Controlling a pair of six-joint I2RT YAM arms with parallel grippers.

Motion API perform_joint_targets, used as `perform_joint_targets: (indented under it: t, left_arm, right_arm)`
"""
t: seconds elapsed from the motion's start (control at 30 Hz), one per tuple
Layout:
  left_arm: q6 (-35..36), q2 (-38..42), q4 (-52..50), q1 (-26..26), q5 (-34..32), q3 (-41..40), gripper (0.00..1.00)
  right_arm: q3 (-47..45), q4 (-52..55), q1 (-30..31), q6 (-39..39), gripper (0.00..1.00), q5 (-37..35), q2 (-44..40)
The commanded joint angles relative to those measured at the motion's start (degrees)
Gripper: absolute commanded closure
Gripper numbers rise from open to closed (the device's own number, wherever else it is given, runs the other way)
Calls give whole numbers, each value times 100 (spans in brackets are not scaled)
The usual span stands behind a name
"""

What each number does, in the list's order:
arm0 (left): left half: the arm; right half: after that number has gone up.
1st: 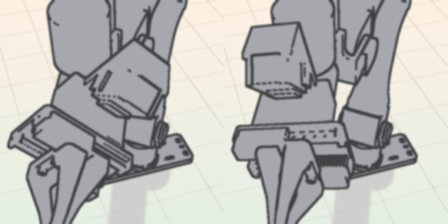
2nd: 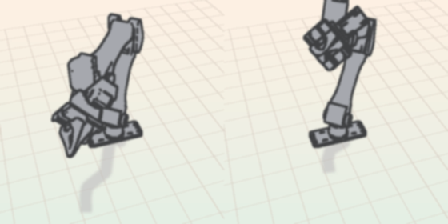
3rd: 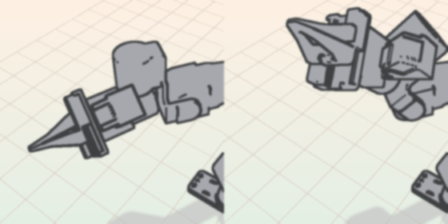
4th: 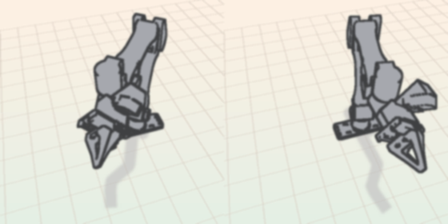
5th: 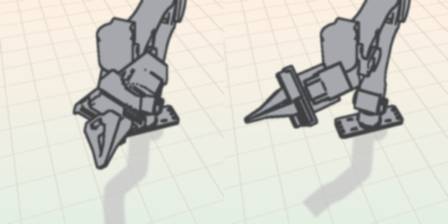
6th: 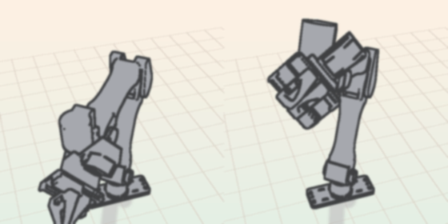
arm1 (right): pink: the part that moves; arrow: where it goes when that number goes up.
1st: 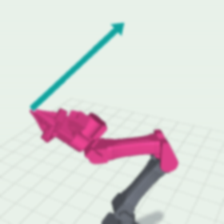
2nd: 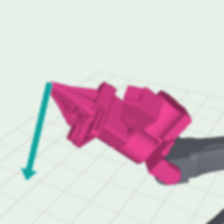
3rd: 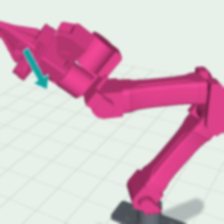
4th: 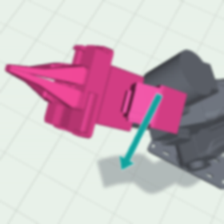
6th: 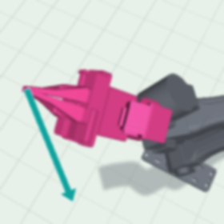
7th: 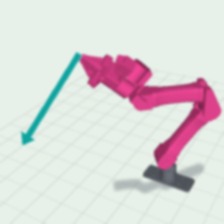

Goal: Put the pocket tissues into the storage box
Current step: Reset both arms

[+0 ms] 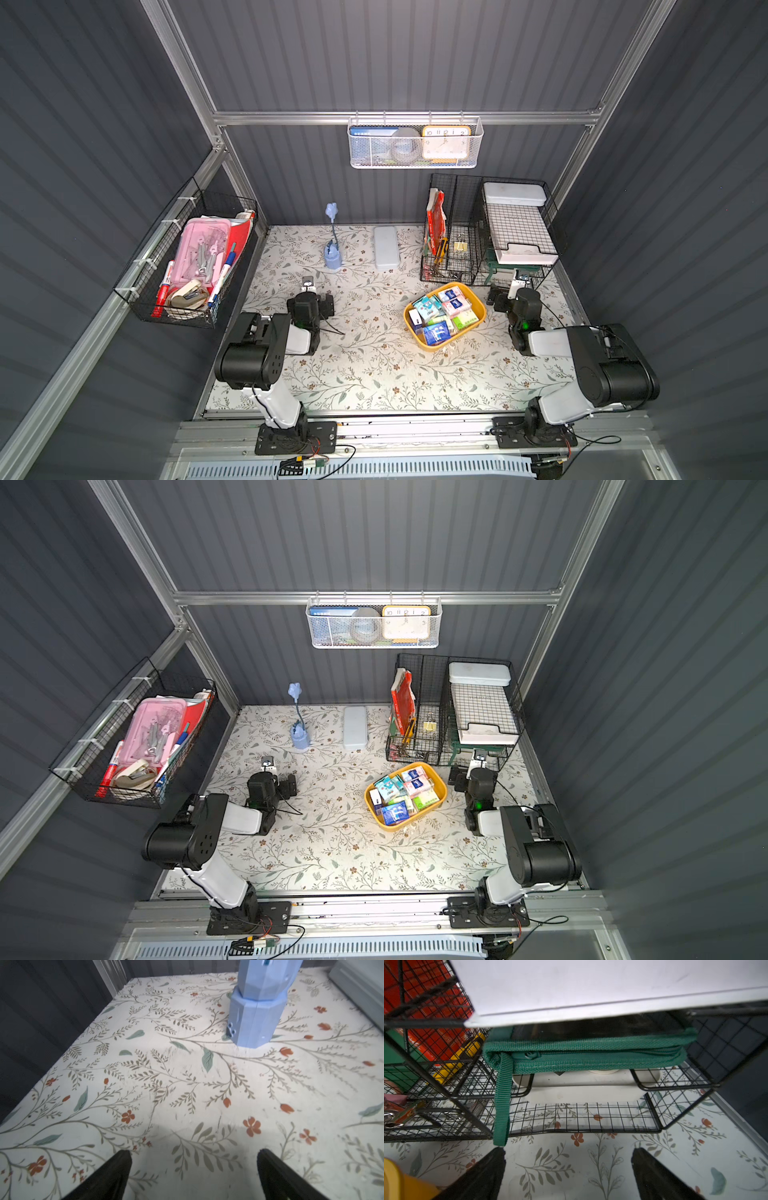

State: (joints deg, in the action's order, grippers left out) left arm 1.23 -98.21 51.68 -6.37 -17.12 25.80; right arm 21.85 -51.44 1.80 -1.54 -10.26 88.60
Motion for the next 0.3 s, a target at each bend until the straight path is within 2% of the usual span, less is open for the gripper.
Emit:
perform_joint_targets:
  t: [0.0, 0.27]
  left_arm:
    - [13, 23, 528, 13, 189, 125, 1]
    - [13, 48, 402, 11, 196, 161, 1]
  right_arm:
    - [-76, -412, -17, 13, 1, 65, 115]
    - [13, -146, -189, -76, 1, 463, 55]
